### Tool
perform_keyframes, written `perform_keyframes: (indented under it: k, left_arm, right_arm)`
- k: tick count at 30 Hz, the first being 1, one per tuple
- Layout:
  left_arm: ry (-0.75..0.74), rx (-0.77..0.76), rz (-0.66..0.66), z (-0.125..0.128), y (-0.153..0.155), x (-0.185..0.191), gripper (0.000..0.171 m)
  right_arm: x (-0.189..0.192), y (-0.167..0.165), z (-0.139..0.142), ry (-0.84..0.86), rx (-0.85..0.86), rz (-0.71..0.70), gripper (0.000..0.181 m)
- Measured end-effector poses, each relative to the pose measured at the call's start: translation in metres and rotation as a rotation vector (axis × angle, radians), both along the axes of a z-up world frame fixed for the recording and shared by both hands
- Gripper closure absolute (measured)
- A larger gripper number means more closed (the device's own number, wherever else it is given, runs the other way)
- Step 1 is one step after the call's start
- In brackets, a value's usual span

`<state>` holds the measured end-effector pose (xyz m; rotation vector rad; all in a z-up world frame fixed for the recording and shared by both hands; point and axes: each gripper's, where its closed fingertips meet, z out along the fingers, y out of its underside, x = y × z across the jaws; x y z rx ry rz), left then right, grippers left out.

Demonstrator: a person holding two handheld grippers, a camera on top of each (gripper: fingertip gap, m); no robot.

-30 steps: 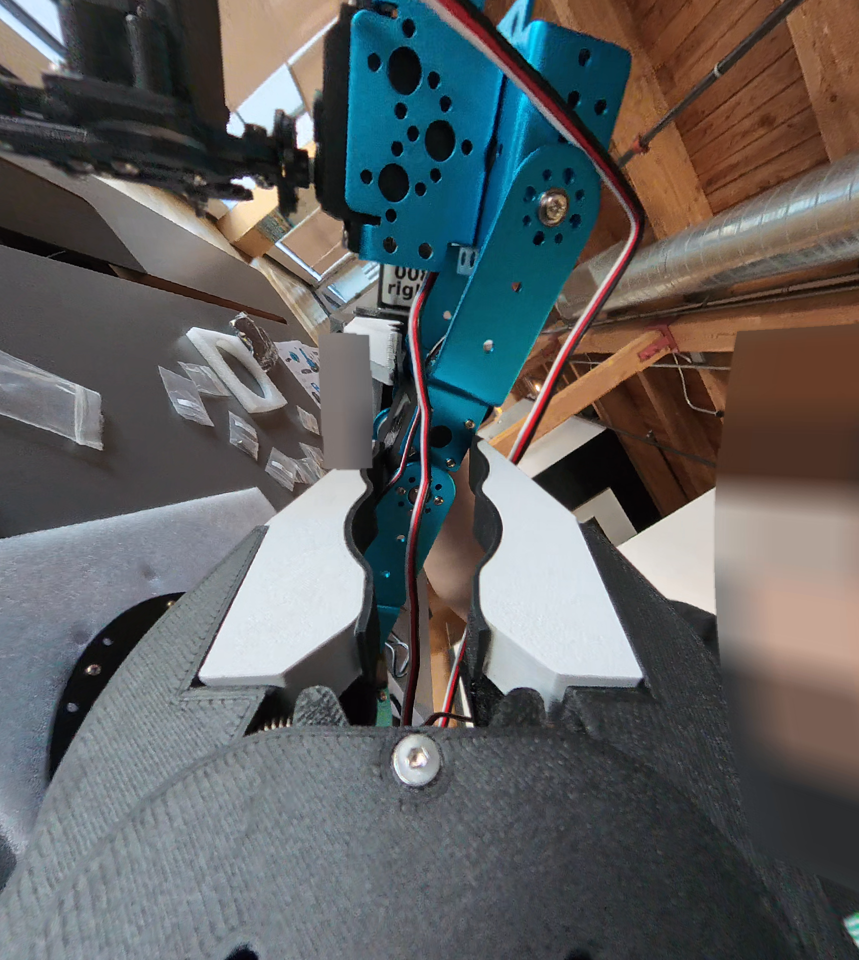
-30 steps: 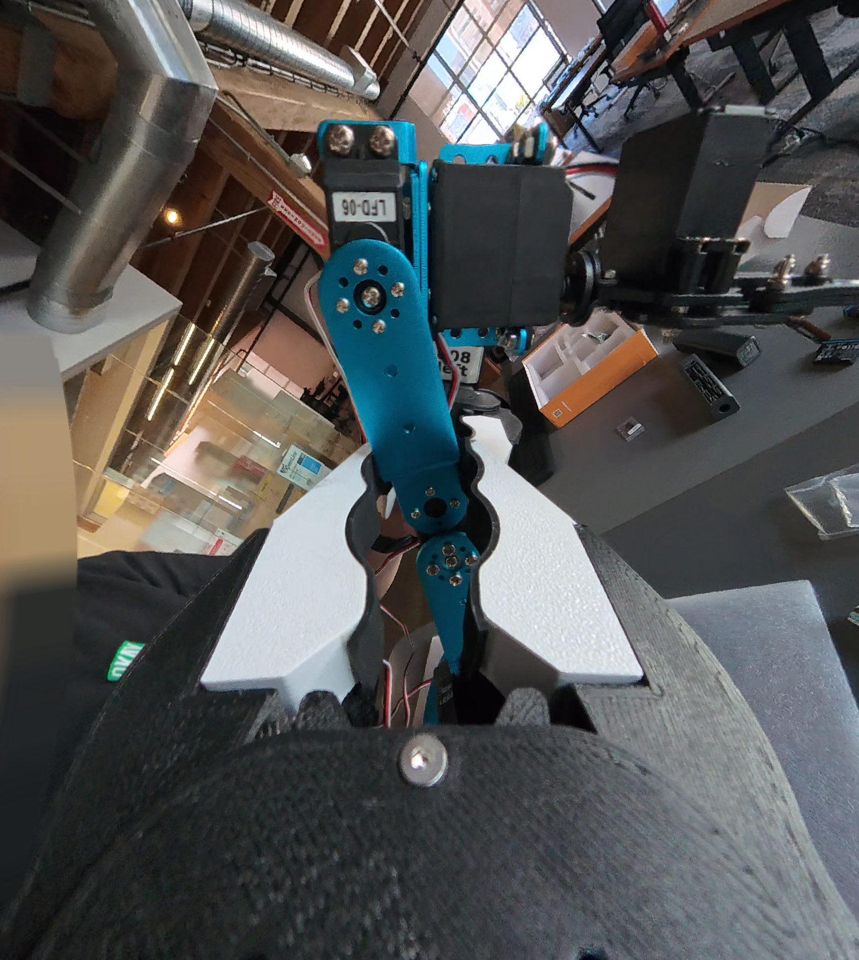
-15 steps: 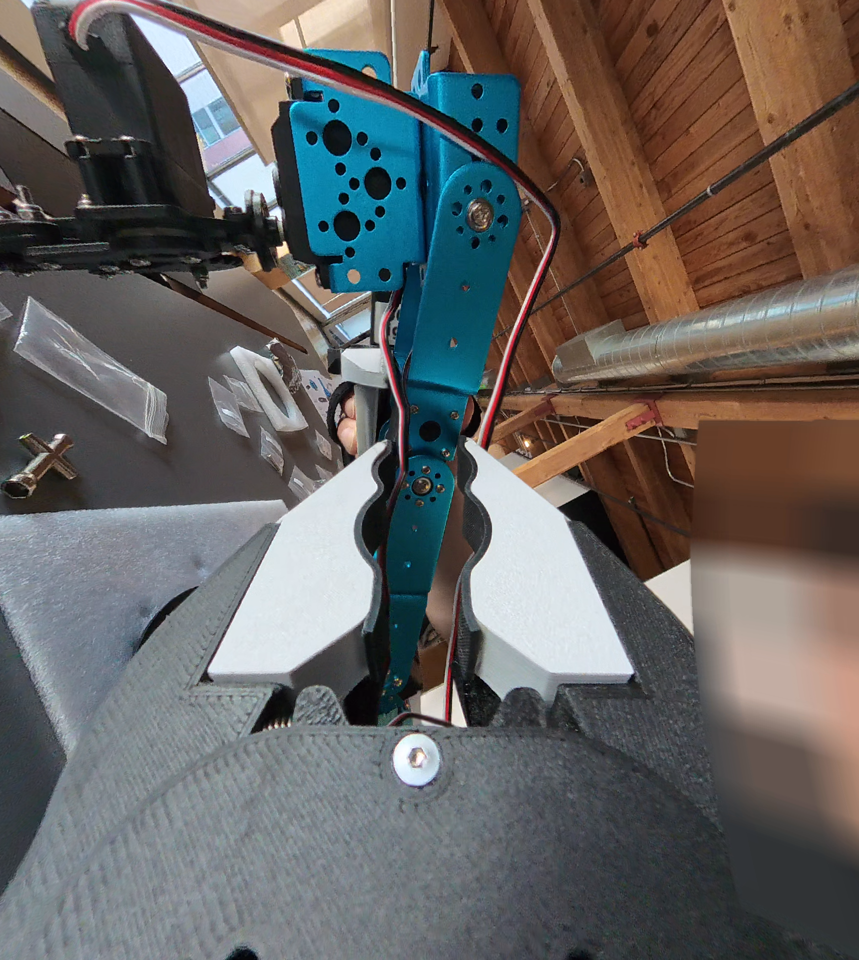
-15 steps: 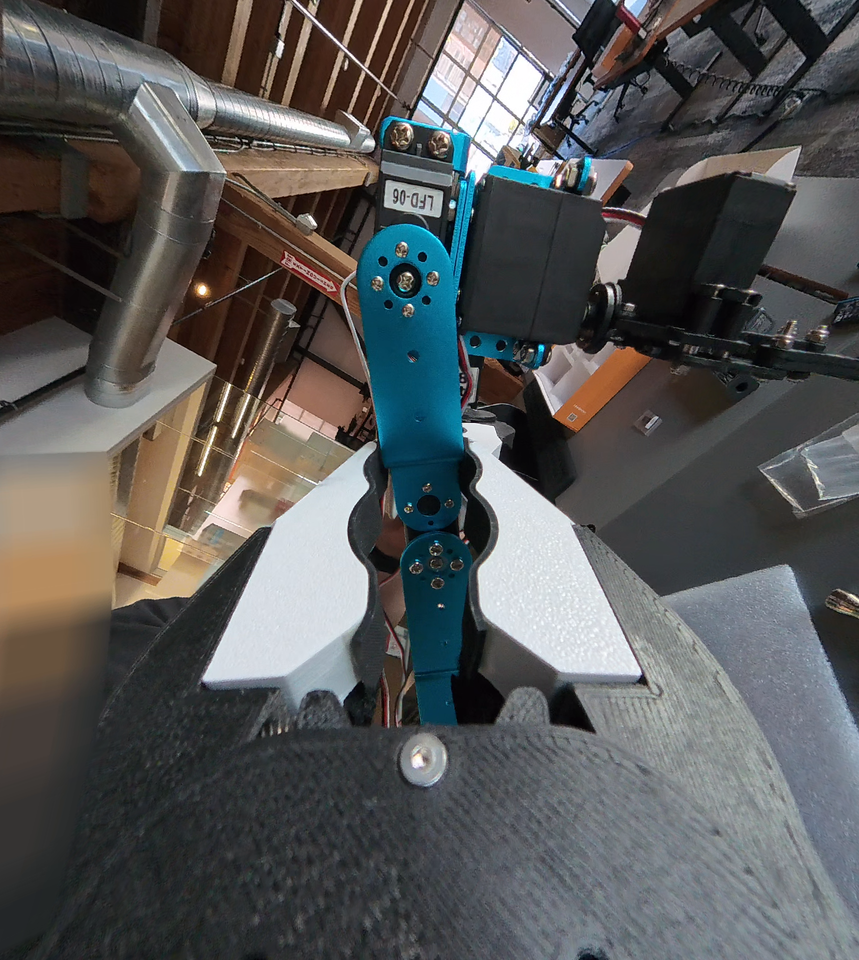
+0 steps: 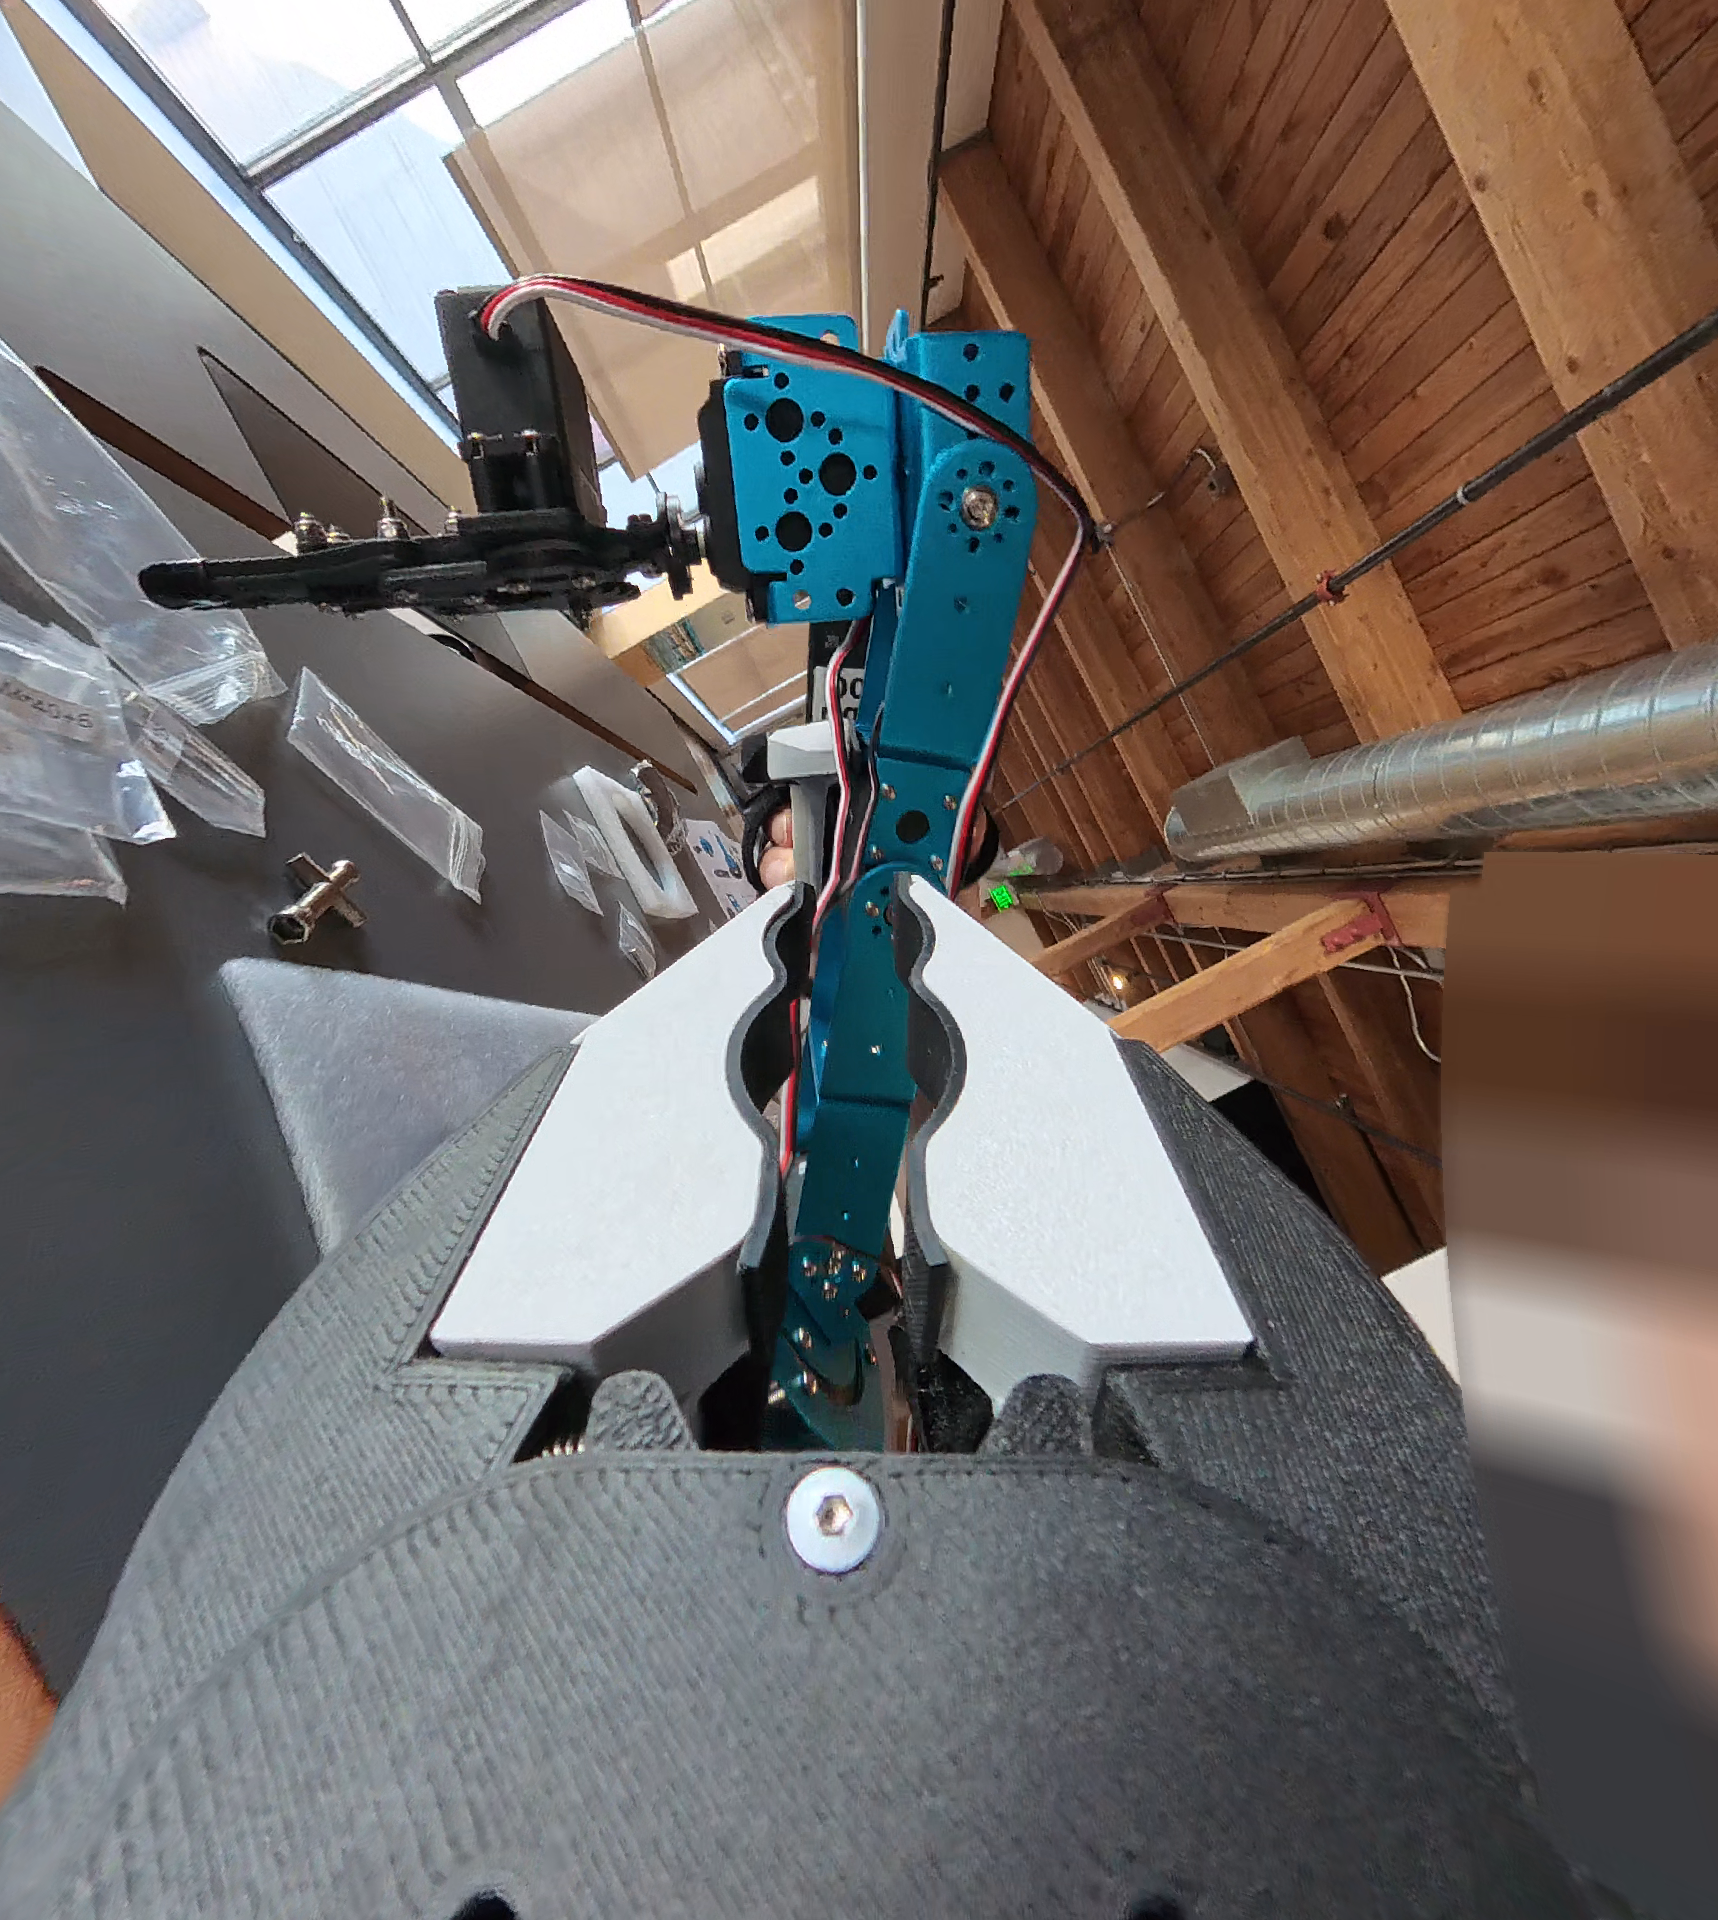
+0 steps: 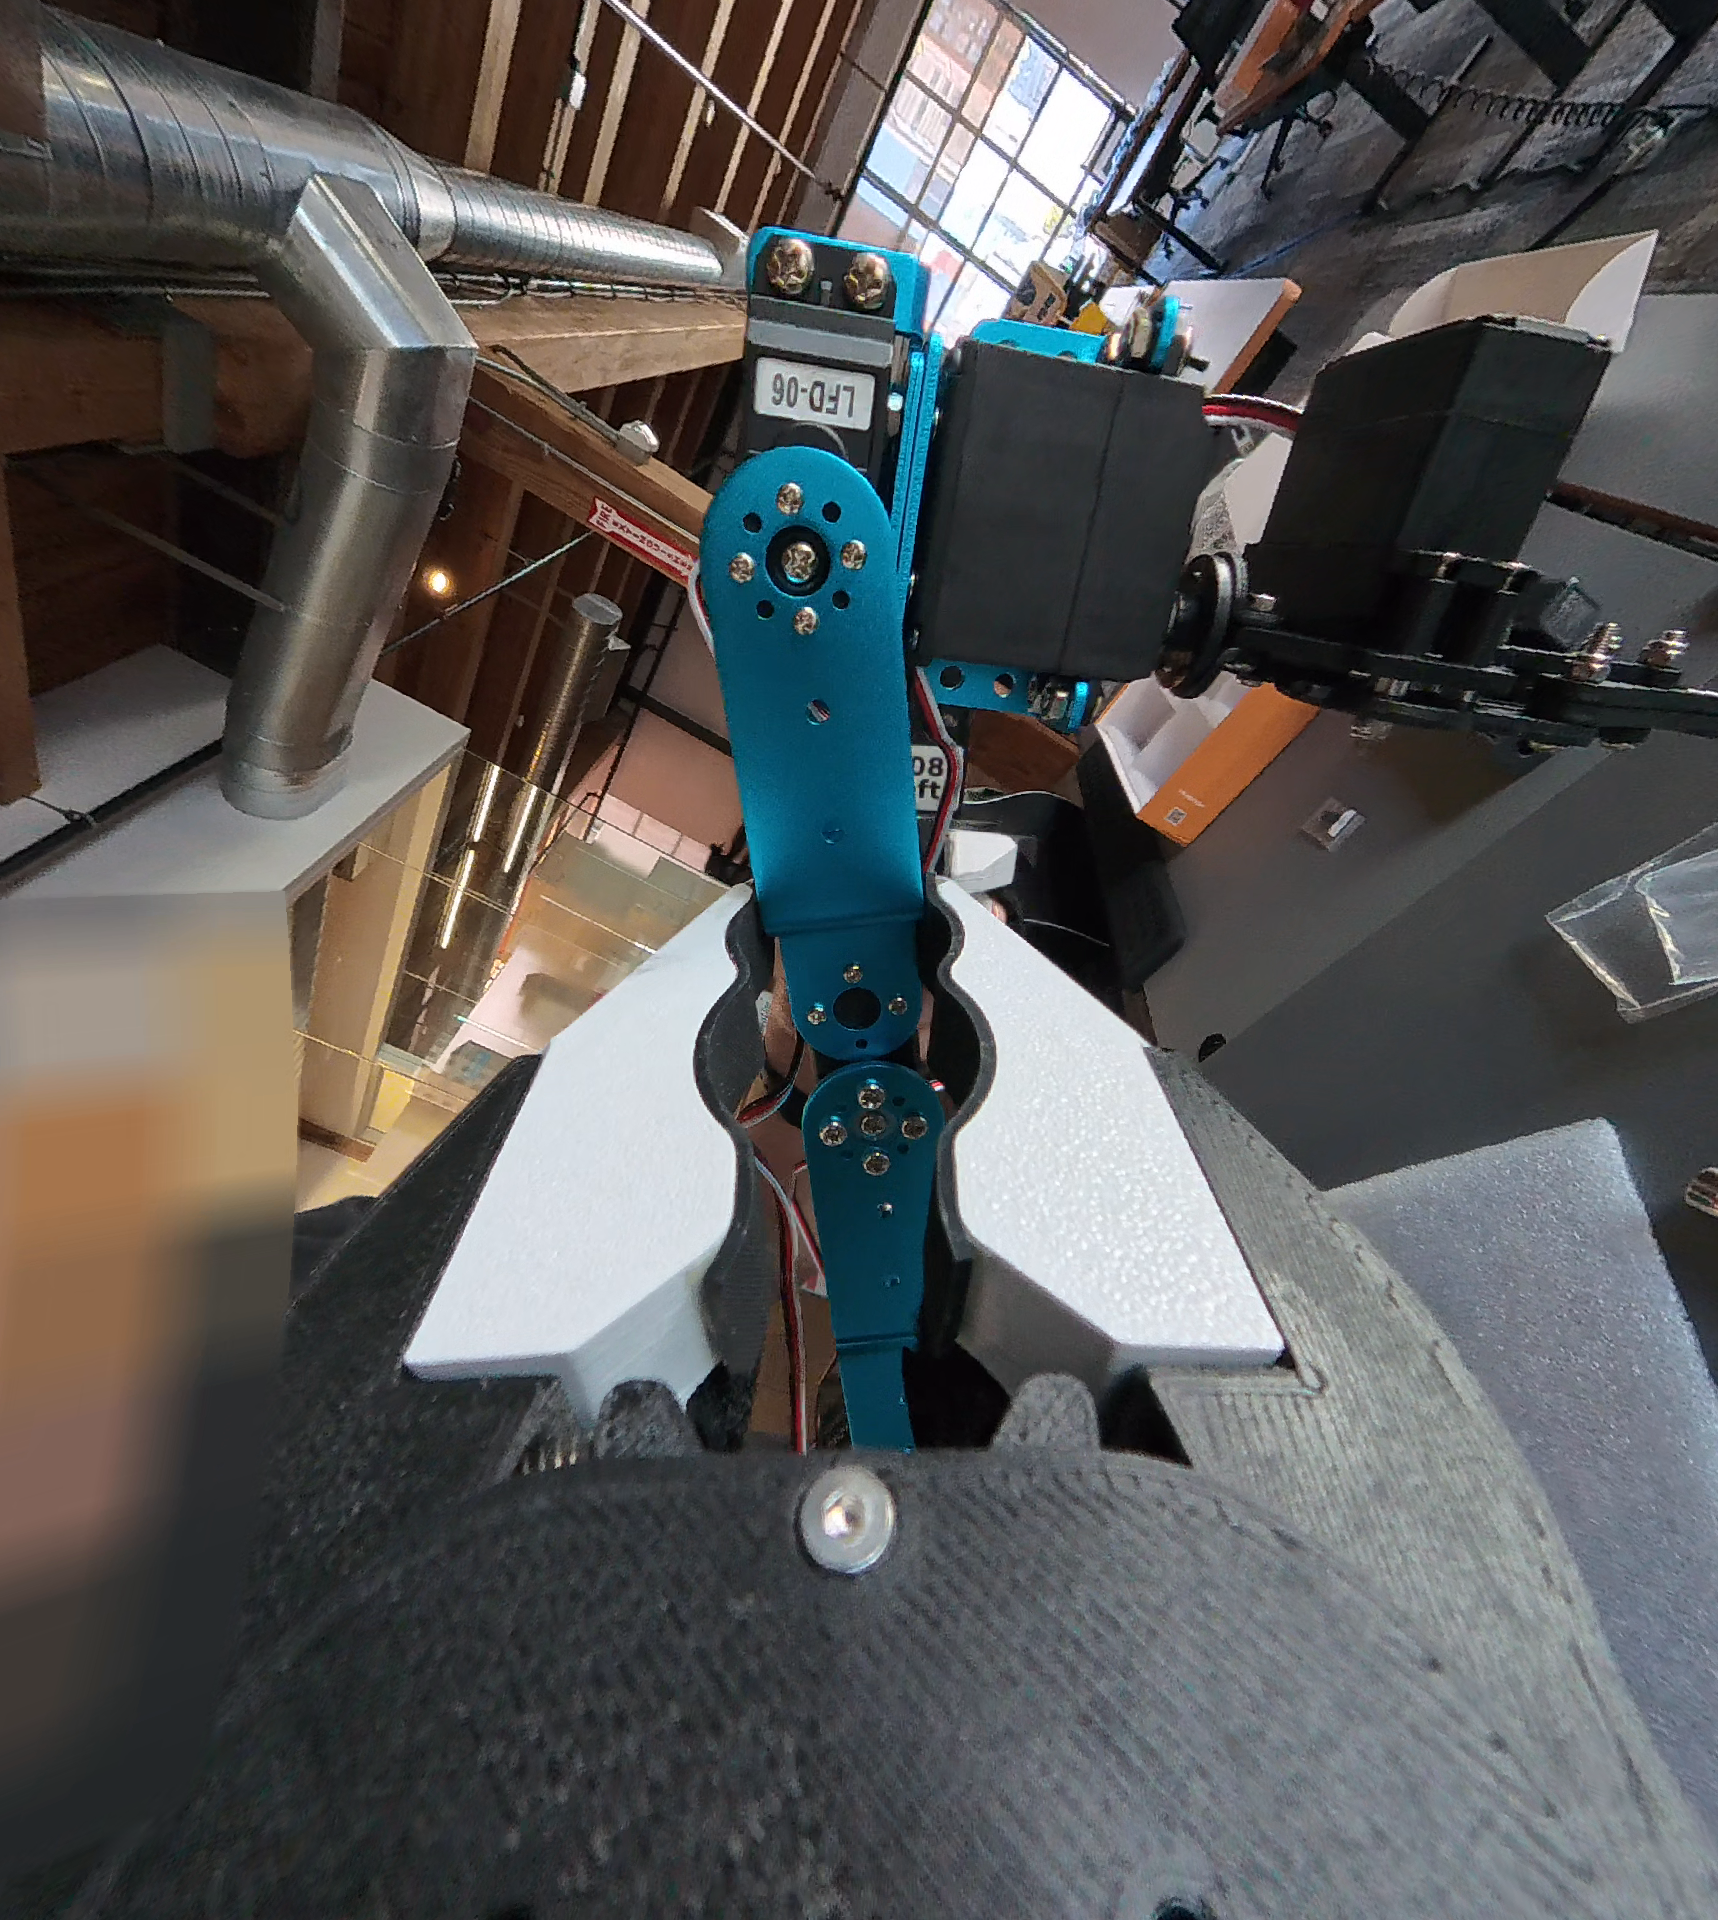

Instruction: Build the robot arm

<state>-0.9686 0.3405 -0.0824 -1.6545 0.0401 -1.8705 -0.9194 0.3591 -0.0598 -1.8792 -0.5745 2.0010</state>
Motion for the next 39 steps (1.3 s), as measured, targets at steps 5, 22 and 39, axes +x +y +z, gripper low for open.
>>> perform_keyframes:
  k: [5, 22, 39]
  left_arm:
    - [0.01, 0.005, 0.002, -0.003, -0.012, -0.003, 0.159]
    - [0.152, 0.135, -0.006, -0.018, -0.056, -0.017, 0.158]
    - [0.113, 0.258, -0.154, -0.008, -0.066, -0.036, 0.157]
  right_arm:
    - [-0.001, -0.001, -0.001, -0.004, -0.032, 0.014, 0.154]
    - [0.002, -0.003, 0.001, -0.119, 0.272, -0.077, 0.143]
    - [0.002, -0.039, 0.018, -1.046, 1.93, -0.382, 0.135]
